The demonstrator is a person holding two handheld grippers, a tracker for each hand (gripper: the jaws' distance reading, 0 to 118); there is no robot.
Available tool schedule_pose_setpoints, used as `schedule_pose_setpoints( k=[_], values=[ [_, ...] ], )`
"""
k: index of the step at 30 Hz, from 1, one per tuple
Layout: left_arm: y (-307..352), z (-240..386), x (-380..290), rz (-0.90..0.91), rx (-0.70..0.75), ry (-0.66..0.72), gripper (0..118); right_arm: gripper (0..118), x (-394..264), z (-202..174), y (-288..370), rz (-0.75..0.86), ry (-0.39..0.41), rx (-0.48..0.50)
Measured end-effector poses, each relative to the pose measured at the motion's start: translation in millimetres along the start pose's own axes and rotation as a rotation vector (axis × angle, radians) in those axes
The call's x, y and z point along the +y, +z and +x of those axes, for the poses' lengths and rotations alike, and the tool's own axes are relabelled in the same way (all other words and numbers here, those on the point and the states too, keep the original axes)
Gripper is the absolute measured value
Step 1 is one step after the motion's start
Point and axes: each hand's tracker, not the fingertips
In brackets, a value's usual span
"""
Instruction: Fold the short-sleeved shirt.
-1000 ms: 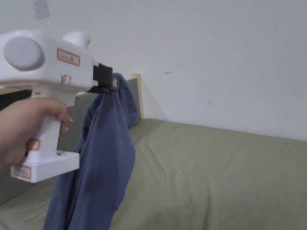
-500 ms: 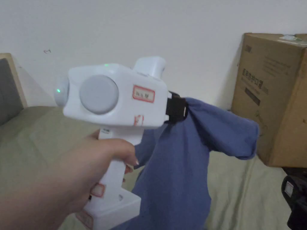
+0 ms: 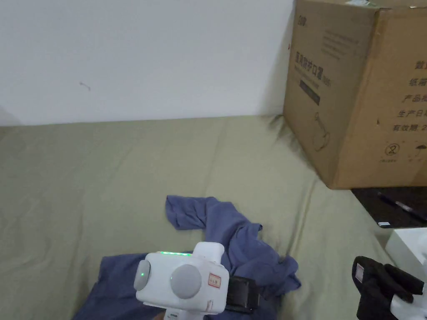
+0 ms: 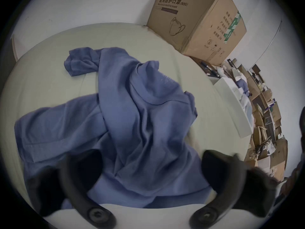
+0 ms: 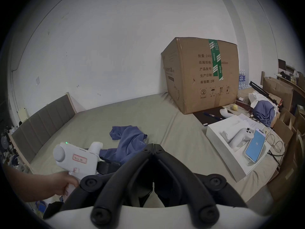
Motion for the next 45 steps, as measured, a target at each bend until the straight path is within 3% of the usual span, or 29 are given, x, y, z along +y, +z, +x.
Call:
schedule_pose_setpoints(
  k=[7, 12, 13, 14, 15, 16, 18, 22, 33, 36, 39, 42, 45],
  values=[
    [153.5, 7.0, 15.4, 0.335, 0.040, -0.154, 117, 0, 14.9, -13.2, 18.4, 0.021, 0.007, 0.032],
    [275.7, 13.9, -39.4, 0.634, 0.138, -0.156, 114, 0, 30.7, -19.1, 45.6, 0.122, 0.005, 0.057],
    [293.4, 14.5, -57.3, 0.701, 0.159, -0.135, 99, 0, 31.1, -22.1, 52.3, 0.167, 0.015, 0.042],
    [306.4, 14.8, -76.0, 0.771, 0.180, -0.116, 71, 0, 30.2, -24.6, 59.2, 0.205, 0.025, 0.024],
    [313.3, 16.5, -89.7, 0.816, 0.199, -0.101, 27, 0, 28.4, -26.6, 65.0, 0.238, 0.033, 0.018],
    [316.6, 19.1, -104.8, 0.855, 0.241, -0.094, 0, 0, 25.8, -28.5, 71.4, 0.274, 0.034, 0.026],
    [314.0, 22.2, -130.1, 0.886, 0.387, -0.115, 0, 0, 15.9, -32.2, 81.7, 0.344, 0.037, 0.037],
    [296.0, 22.7, -168.0, 0.961, 0.478, -0.050, 0, 0, -9.8, -42.7, 94.3, 0.454, 0.092, -0.064],
    [292.7, 18.2, -159.3, 0.922, 0.473, -0.048, 0, 0, -8.5, -40.8, 87.5, 0.346, 0.059, -0.061],
    [306.4, 2.0, -87.4, 0.770, 0.416, -0.059, 0, 0, -6.2, -40.0, 82.6, 0.298, 0.072, -0.029],
    [289.9, -35.2, -2.0, 0.485, 0.342, 0.006, 0, 0, -7.0, -39.5, 76.5, 0.259, 0.075, -0.010],
    [229.8, -82.2, 48.3, 0.197, 0.309, 0.019, 0, 0, -9.4, -39.0, 68.2, 0.214, 0.081, 0.011],
    [160.7, -125.3, 63.3, 0.069, 0.352, 0.080, 3, 0, -13.1, -37.3, 56.4, 0.185, 0.101, 0.022]
  ],
)
